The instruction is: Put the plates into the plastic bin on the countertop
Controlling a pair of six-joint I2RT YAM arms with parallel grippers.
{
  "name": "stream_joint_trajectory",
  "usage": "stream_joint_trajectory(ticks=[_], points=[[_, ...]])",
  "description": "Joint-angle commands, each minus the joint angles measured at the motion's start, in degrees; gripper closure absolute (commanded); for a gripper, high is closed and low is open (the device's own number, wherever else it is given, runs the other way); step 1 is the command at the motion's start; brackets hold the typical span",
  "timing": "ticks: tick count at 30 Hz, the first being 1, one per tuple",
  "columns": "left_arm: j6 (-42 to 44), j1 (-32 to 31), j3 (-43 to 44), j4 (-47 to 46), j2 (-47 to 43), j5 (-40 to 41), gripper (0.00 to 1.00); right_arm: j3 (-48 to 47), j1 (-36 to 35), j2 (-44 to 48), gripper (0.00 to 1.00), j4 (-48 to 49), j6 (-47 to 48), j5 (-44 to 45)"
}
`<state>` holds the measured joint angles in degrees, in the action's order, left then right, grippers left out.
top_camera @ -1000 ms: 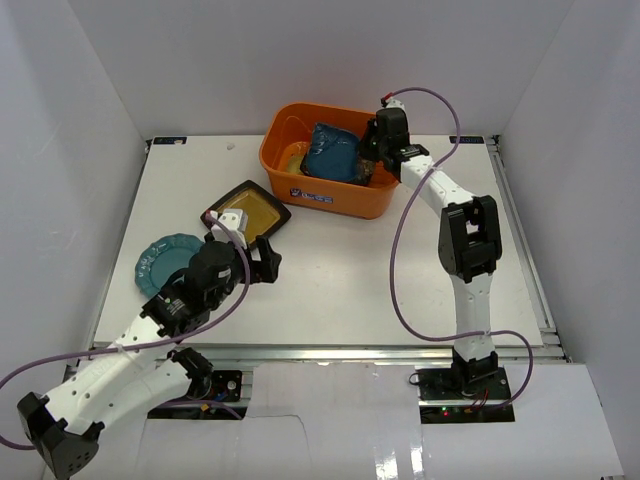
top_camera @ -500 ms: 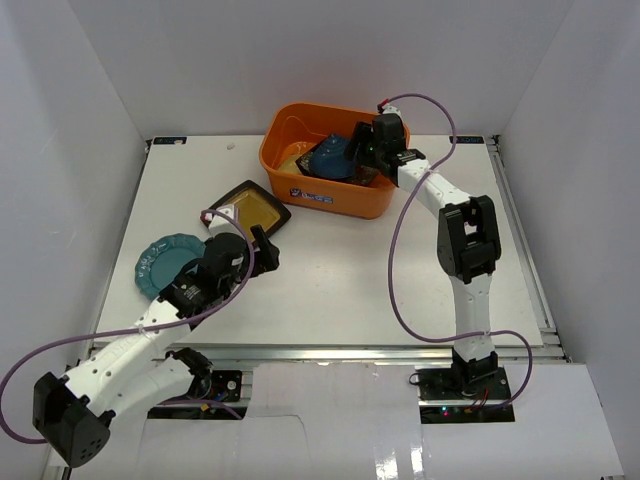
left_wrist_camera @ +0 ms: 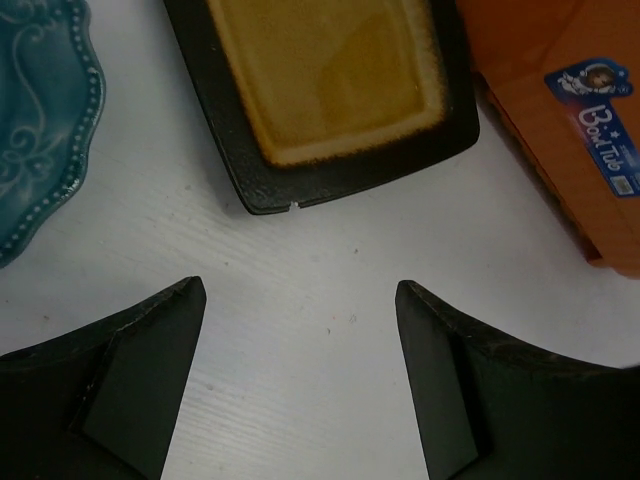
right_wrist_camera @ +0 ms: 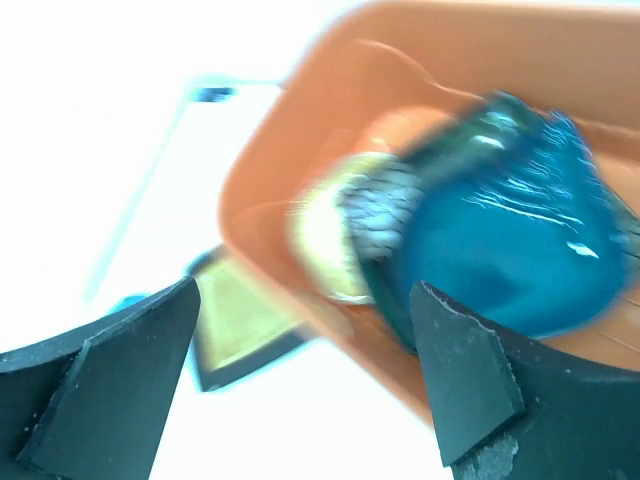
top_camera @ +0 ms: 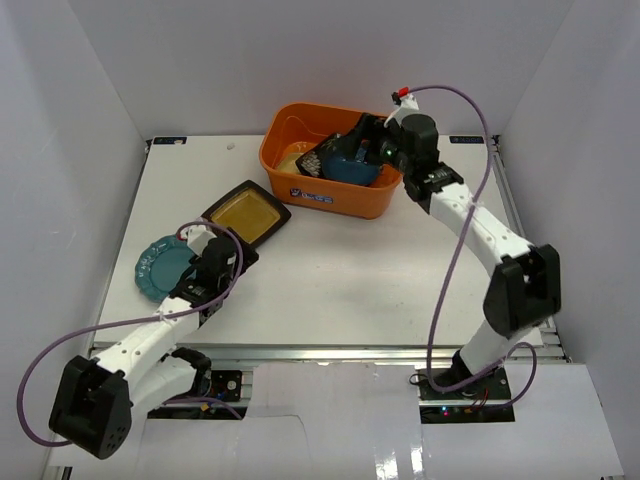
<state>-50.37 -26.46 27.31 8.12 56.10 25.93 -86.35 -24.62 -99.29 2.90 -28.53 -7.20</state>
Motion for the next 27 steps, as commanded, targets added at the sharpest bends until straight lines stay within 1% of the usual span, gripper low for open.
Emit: stream_joint_trajectory(ticks=[1, 3, 4, 5, 6, 7, 8, 9, 10, 11, 12, 13, 14, 15, 16, 17, 19, 20, 21, 24, 25, 27], points=[[-2.1, 2.1, 0.0, -3.7, -4.6, -5.4, 0.13, 11.7, -4.2, 9.8, 0.08, 11.5, -0.5, -4.2], [-1.7, 2.1, 1.0, -1.1, -9.0, -6.2, 0.12, 17.1, -6.9, 13.7, 0.06, 14.1, -1.4, -3.4], [-0.9, 2.1, 1.8, 0.0, -11.2, -6.4, 0.12, 19.8, -8.4, 14.5, 0.02, 15.8, -3.0, -2.6], [1.7, 2.1, 4.7, 1.4, -15.2, -6.9, 0.11, 24.7, -12.0, 14.9, 0.01, 19.2, -4.1, -0.8], [3.6, 2.1, 6.5, 4.5, -16.8, -7.2, 0.09, 27.0, -13.9, 14.8, 0.00, 21.3, -5.5, 0.2], [5.7, 2.1, 8.5, 6.1, -18.1, -7.6, 0.09, 29.1, -17.7, 14.3, 0.07, 23.7, -8.7, 2.5], [9.5, 2.1, 12.6, 7.8, -20.1, -8.3, 0.07, 32.2, -19.4, 13.4, 0.08, 27.8, -10.4, 3.8], [11.2, 2.1, 14.5, 11.3, -20.9, -9.0, 0.06, 33.0, -21.2, 11.1, 0.09, 29.5, -12.0, 4.8], [12.7, 2.1, 16.3, 12.6, -21.6, -9.6, 0.04, 33.3, -24.6, 9.7, 0.11, 31.0, -14.9, 6.0], [14.8, 2.1, 19.2, 14.0, -22.9, -10.6, 0.02, 32.7, -26.0, 7.9, 0.12, 32.2, -16.2, 6.8], [15.4, 2.1, 20.5, 16.6, -23.4, -11.2, 0.02, 32.1, -27.5, 4.4, 0.15, 34.3, -17.4, 6.8], [15.8, 2.1, 21.5, 17.3, -24.0, -11.8, 0.02, 31.2, -30.2, 2.4, 0.16, 35.3, -19.9, 9.2], [16.4, 2.1, 22.3, 17.9, -24.5, -12.4, 0.02, 30.0, -31.4, 0.3, 0.16, 35.9, -21.0, 9.8], [17.1, 2.1, 23.9, 18.6, -25.1, -14.1, 0.02, 27.0, -32.6, -4.2, 0.16, 36.8, -22.2, 10.4], [17.5, 2.1, 24.7, 18.9, -25.0, -14.9, 0.02, 25.1, -34.3, -6.4, 0.17, 36.9, -23.3, 10.8], [17.8, 2.0, 25.5, 19.3, -24.7, -15.9, 0.02, 23.3, -35.0, -10.9, 0.16, 36.9, -25.8, 10.8], [19.3, 2.1, 27.7, 20.2, -23.8, -19.0, 0.02, 18.2, -36.6, -15.0, 0.17, 37.0, -28.7, 11.9], [19.8, 2.1, 28.3, 20.4, -23.5, -20.0, 0.02, 16.7, -36.9, -19.0, 0.17, 37.1, -31.5, 11.9], [20.6, 2.0, 29.3, 20.8, -23.1, -21.9, 0.02, 12.8, -37.2, -21.0, 0.17, 37.0, -32.6, 11.6], [21.4, 2.1, 30.2, 21.1, -23.0, -24.0, 0.02, 6.6, -38.0, -28.0, 0.18, 34.1, -35.9, 11.3], [22.3, 2.1, 30.7, 21.2, -23.0, -25.1, 0.02, 2.4, -38.7, -29.6, 0.18, 31.8, -36.3, 11.9], [23.0, 2.1, 31.1, 21.5, -23.1, -25.8, 0.02, -2.0, -39.4, -34.3, 0.18, 29.4, -37.4, 12.4]])
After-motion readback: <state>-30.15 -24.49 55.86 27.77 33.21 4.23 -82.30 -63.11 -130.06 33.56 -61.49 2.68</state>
